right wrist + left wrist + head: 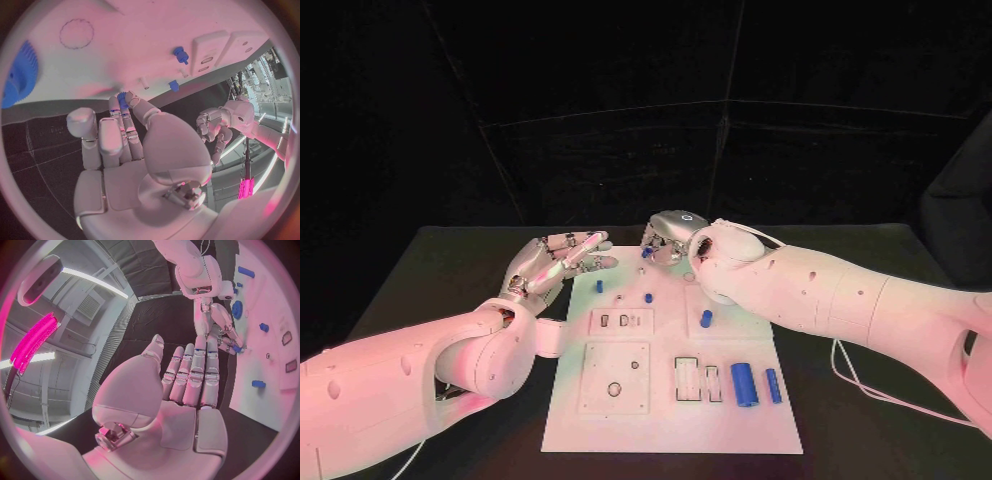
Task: Assemble the parts on the task board
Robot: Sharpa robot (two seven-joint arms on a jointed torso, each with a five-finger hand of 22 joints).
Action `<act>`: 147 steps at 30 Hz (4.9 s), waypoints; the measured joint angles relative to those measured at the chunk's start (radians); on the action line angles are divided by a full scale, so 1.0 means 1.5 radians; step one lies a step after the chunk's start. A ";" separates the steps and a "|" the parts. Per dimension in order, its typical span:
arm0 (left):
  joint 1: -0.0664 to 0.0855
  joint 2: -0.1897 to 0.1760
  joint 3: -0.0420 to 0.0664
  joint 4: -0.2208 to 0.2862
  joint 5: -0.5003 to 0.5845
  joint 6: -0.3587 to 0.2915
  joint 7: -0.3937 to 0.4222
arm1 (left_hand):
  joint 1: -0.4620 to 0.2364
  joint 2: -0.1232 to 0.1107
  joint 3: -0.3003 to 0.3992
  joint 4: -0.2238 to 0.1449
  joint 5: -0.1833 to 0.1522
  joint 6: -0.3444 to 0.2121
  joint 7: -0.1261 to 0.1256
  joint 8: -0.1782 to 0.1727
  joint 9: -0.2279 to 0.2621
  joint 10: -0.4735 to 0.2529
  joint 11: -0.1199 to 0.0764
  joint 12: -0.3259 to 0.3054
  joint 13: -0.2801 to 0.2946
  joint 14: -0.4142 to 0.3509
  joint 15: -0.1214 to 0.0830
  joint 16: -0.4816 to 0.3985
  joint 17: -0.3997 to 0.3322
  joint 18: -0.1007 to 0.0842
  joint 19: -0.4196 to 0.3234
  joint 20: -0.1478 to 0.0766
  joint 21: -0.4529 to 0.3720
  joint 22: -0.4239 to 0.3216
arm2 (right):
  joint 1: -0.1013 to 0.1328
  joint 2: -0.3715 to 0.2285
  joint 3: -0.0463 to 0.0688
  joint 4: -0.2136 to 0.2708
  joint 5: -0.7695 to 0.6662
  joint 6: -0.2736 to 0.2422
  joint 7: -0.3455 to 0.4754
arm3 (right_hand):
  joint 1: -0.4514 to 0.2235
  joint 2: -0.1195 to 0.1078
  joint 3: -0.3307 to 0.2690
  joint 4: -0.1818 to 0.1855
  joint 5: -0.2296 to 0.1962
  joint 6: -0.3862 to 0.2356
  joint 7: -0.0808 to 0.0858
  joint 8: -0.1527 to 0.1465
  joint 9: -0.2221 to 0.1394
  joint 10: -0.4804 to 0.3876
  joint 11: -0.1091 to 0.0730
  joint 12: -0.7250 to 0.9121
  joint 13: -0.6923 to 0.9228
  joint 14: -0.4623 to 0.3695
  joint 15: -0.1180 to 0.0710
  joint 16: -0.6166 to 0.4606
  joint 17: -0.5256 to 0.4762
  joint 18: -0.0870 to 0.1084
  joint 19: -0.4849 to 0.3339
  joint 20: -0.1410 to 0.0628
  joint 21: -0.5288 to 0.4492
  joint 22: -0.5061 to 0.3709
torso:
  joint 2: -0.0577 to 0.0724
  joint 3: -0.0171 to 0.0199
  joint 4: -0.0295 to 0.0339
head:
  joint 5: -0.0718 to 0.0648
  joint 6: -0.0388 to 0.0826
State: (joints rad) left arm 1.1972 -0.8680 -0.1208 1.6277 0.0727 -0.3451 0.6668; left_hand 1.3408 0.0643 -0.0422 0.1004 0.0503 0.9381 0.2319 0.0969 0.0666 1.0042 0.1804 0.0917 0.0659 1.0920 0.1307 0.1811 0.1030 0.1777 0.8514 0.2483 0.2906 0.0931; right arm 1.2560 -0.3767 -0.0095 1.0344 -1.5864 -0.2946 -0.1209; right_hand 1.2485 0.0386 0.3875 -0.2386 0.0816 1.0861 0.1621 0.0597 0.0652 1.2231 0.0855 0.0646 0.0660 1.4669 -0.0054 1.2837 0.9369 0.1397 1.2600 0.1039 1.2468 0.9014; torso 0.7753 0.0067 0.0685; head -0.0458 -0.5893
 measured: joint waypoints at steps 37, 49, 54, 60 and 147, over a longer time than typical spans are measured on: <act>0.006 -0.005 0.000 -0.004 0.001 0.004 -0.006 | 0.000 0.000 -0.002 -0.002 0.000 0.000 0.000 -0.003 0.000 0.000 0.000 -0.003 0.000 -0.003 0.003 -0.003 0.000 0.000 0.000 0.000 0.000 -0.001 | 0.000 -0.205 0.011 0.163 0.070 -0.043 -0.018 | -0.048 -0.103 -0.079 0.103 0.059 -0.081 -0.010 0.020 0.005 0.072 -0.020 0.147 0.068 -0.001 -0.009 0.050 0.089 -0.006 0.011 -0.014 0.008 0.011 | 0.000 0.0049 -0.0088 | -0.005 0.005; 0.006 -0.001 0.000 -0.008 0.001 0.007 -0.008 | 0.000 0.000 -0.002 -0.002 0.000 0.000 0.000 -0.003 0.000 0.000 0.000 -0.003 0.000 -0.004 0.004 -0.005 -0.001 0.000 0.000 0.000 -0.003 -0.002 | 0.001 -0.221 0.013 0.154 0.117 0.040 -0.058 | 0.055 -0.105 -0.238 0.238 0.074 -0.110 -0.006 0.010 0.002 0.043 -0.017 0.631 0.566 0.000 -0.012 0.118 0.225 -0.021 0.048 -0.012 0.065 0.109 | 0.001 0.0050 -0.0075 | -0.015 0.007; 0.006 0.000 0.000 -0.010 0.001 0.007 -0.009 | 0.000 0.000 -0.004 -0.004 0.000 0.000 0.000 -0.005 0.000 0.000 0.000 -0.005 0.000 -0.005 0.005 -0.007 -0.001 0.000 0.000 0.000 -0.003 -0.003 | 0.002 -0.216 0.014 0.143 0.122 0.064 -0.070 | 0.067 -0.105 -0.243 0.252 0.076 -0.111 -0.005 0.014 0.003 0.055 -0.014 0.699 0.643 -0.001 -0.008 0.124 0.240 -0.021 0.050 -0.010 0.069 0.114 | 0.001 0.0041 -0.0063 | -0.017 0.006; 0.006 0.000 -0.001 -0.011 0.001 0.007 -0.010 | 0.000 0.000 -0.004 -0.004 0.000 0.000 0.000 -0.005 0.000 -0.003 0.003 -0.005 0.000 -0.005 0.005 -0.007 -0.001 0.000 0.000 0.000 -0.003 -0.003 | 0.004 -0.210 0.016 0.137 0.123 0.073 -0.075 | 0.077 -0.096 -0.241 0.258 0.082 -0.112 -0.005 0.018 0.004 0.065 -0.014 0.728 0.676 -0.001 -0.008 0.127 0.248 -0.021 0.050 -0.010 0.071 0.118 | 0.001 0.0038 -0.0062 | -0.017 0.005; 0.007 0.003 0.000 -0.018 0.001 0.007 -0.022 | 0.010 0.010 0.003 -0.021 0.000 0.000 0.000 -0.010 0.000 -0.002 0.002 -0.010 0.000 -0.007 0.007 -0.016 -0.001 0.000 0.002 0.002 -0.005 -0.008 | -0.003 -0.030 0.013 0.114 -0.045 0.037 -0.072 | 0.045 -0.088 -0.050 0.180 0.066 -0.035 -0.019 0.034 -0.024 0.155 -0.033 0.888 0.828 -0.001 -0.025 0.151 0.247 -0.031 0.085 -0.025 0.111 0.198 | 0.002 0.0042 -0.0063 | 0.011 -0.013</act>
State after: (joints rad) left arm 1.2076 -0.8628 -0.1215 1.6000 0.0745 -0.3342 0.6343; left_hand 1.3566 0.0800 -0.0382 0.0689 0.0503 0.9381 0.2319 0.0815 0.0669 1.0006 0.1841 0.0765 0.0659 1.0812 0.1415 0.1579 0.1010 0.1774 0.8549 0.2518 0.2828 0.0814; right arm 1.2520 -0.4220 0.0107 1.2047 -1.6544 -0.2384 -0.2288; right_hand 1.3161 -0.0933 0.3132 0.0317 0.1800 1.0335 0.1339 0.1113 0.0287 1.4557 0.0366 1.3960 1.3085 1.4651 -0.0429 1.5109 1.3074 0.0928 1.3869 0.0662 1.4126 1.1982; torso 0.7776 0.0129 0.0590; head -0.0290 -0.6092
